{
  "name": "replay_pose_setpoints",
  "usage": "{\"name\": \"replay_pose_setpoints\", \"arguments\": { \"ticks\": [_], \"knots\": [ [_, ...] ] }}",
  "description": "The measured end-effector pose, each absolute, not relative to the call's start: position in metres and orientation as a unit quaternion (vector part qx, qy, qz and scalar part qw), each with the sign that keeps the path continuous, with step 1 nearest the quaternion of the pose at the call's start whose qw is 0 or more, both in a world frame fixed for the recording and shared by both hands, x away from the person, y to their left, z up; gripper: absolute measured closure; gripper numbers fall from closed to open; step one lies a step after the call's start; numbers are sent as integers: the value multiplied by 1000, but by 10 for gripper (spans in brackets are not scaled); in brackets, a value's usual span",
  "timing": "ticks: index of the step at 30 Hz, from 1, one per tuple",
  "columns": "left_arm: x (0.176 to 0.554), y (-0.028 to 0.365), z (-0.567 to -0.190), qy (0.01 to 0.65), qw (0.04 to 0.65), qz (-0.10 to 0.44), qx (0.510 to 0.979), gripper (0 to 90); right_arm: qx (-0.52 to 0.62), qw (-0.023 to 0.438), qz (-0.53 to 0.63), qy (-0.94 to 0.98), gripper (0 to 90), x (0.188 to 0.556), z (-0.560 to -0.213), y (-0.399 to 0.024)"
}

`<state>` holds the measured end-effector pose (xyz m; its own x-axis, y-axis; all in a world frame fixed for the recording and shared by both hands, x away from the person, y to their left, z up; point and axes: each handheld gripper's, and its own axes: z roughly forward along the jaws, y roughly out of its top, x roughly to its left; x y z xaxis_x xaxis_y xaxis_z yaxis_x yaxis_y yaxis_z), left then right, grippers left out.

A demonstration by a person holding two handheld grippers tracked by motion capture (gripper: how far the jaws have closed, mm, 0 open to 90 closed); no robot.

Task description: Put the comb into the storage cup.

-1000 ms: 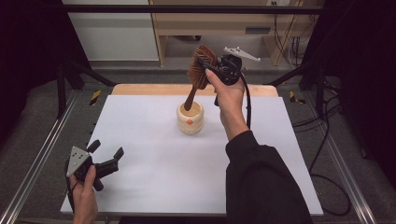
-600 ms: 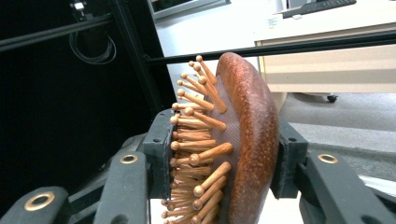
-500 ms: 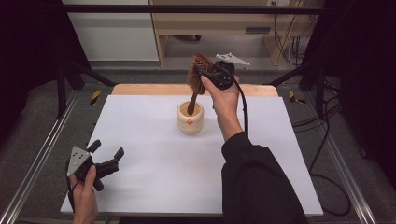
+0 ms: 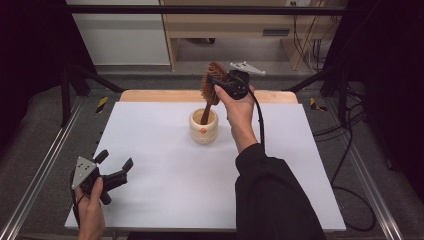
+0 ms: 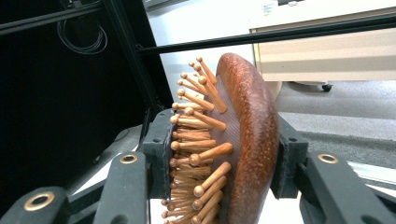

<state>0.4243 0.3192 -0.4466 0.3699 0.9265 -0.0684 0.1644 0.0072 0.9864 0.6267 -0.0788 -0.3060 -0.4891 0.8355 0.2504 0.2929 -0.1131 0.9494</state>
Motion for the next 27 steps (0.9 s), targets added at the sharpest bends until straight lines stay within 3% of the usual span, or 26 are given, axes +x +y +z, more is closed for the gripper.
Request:
{"name": "replay_pose_setpoints", "arguments": {
  "ticks": [27],
  "knots": [
    [424, 319, -446, 442, 554, 343, 616, 37, 454, 225, 591, 628, 516, 625, -321, -78]
  ]
}}
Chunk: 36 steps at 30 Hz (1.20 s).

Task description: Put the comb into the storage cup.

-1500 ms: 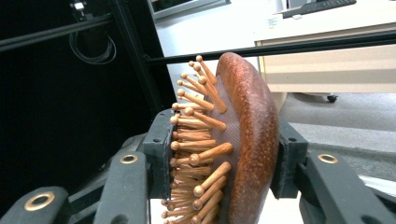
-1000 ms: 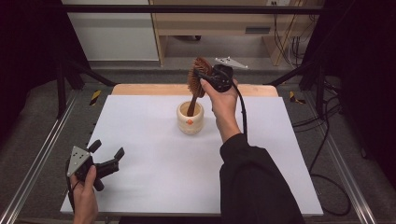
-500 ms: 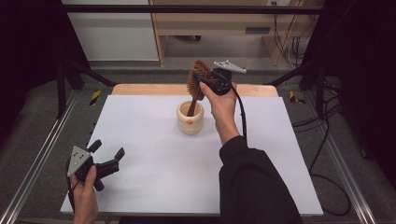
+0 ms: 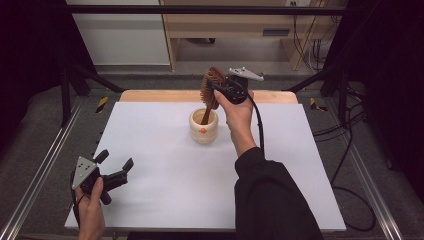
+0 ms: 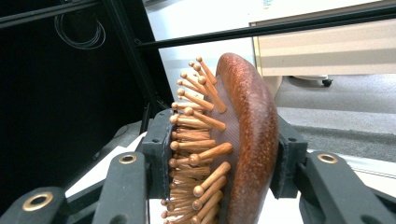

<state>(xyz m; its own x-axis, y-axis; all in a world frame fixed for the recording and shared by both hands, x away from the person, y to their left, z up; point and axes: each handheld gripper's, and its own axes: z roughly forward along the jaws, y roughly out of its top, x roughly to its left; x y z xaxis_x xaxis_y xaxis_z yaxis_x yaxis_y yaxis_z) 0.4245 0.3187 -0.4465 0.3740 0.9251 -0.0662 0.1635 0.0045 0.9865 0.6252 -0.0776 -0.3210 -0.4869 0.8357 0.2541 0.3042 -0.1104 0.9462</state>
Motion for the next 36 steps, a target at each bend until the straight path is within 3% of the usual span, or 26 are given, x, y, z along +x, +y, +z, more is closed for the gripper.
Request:
{"name": "replay_pose_setpoints", "arguments": {
  "ticks": [36],
  "knots": [
    [425, 319, -447, 441, 556, 342, 617, 39, 452, 218, 594, 629, 516, 626, -329, -74]
  ]
}}
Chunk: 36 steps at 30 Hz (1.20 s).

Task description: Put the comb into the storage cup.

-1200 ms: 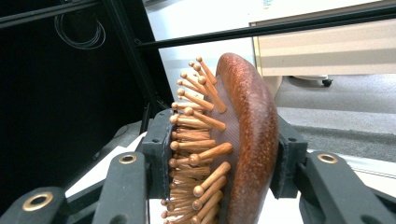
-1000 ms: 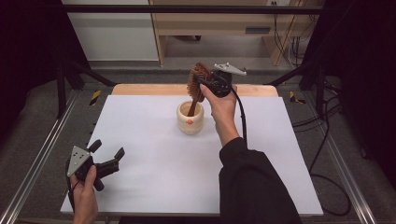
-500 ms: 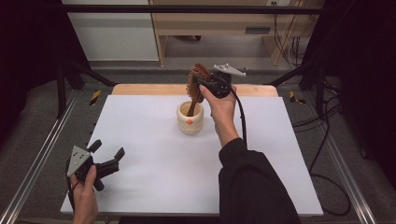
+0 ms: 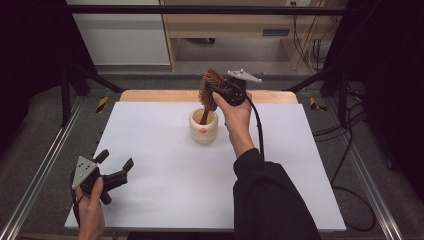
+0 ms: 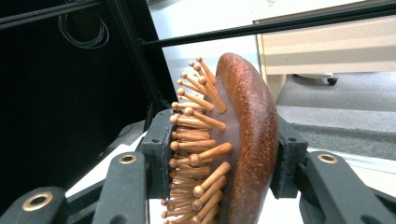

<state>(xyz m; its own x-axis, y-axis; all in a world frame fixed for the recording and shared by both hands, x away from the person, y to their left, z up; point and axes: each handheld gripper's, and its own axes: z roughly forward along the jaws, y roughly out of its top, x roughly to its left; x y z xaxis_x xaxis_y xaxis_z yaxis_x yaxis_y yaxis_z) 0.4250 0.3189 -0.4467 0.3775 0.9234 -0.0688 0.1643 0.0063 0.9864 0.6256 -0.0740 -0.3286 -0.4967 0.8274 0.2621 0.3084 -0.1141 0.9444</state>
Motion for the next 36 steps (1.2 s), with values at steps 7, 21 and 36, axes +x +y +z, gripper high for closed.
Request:
{"name": "replay_pose_setpoints", "arguments": {
  "ticks": [7, 21, 36],
  "knots": [
    [425, 319, -447, 441, 556, 342, 616, 39, 455, 215, 595, 627, 515, 625, -334, -74],
    [425, 319, -447, 441, 556, 341, 617, 39, 459, 206, 601, 621, 515, 626, -340, -73],
    [425, 318, -447, 440, 556, 338, 618, 39, 460, 200, 604, 619, 515, 627, -345, -70]
  ]
}}
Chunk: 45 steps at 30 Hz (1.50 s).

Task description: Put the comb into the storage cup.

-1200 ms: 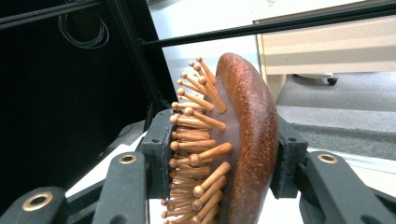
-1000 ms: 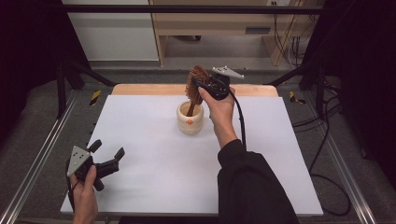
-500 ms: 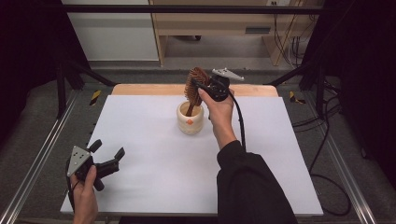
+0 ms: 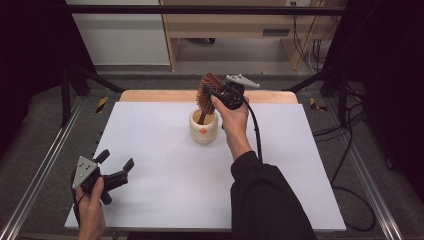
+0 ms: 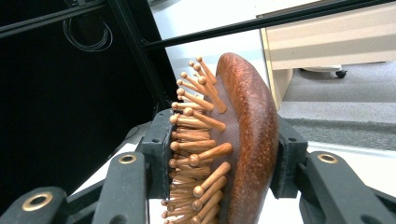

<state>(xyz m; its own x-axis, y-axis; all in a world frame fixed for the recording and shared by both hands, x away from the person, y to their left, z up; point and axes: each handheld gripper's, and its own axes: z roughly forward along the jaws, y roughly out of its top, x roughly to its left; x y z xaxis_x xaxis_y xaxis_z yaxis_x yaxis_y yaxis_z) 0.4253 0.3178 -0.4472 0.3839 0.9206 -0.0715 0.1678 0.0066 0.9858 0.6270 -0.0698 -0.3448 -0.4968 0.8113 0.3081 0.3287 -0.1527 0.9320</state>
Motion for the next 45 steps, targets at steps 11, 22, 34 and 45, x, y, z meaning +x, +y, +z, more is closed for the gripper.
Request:
{"name": "replay_pose_setpoints", "arguments": {
  "ticks": [11, 22, 34, 45],
  "knots": [
    [426, 318, -447, 440, 556, 338, 619, 39, 461, 197, 606, 618, 515, 627, -346, -71],
    [426, 318, -447, 439, 556, 338, 619, 40, 468, 186, 610, 611, 515, 627, -353, -74],
    [426, 318, -447, 440, 556, 338, 619, 39, 472, 180, 614, 607, 515, 628, -358, -74],
    [426, 318, -447, 440, 556, 338, 619, 40, 478, 169, 616, 603, 514, 630, -363, -74]
  ]
}}
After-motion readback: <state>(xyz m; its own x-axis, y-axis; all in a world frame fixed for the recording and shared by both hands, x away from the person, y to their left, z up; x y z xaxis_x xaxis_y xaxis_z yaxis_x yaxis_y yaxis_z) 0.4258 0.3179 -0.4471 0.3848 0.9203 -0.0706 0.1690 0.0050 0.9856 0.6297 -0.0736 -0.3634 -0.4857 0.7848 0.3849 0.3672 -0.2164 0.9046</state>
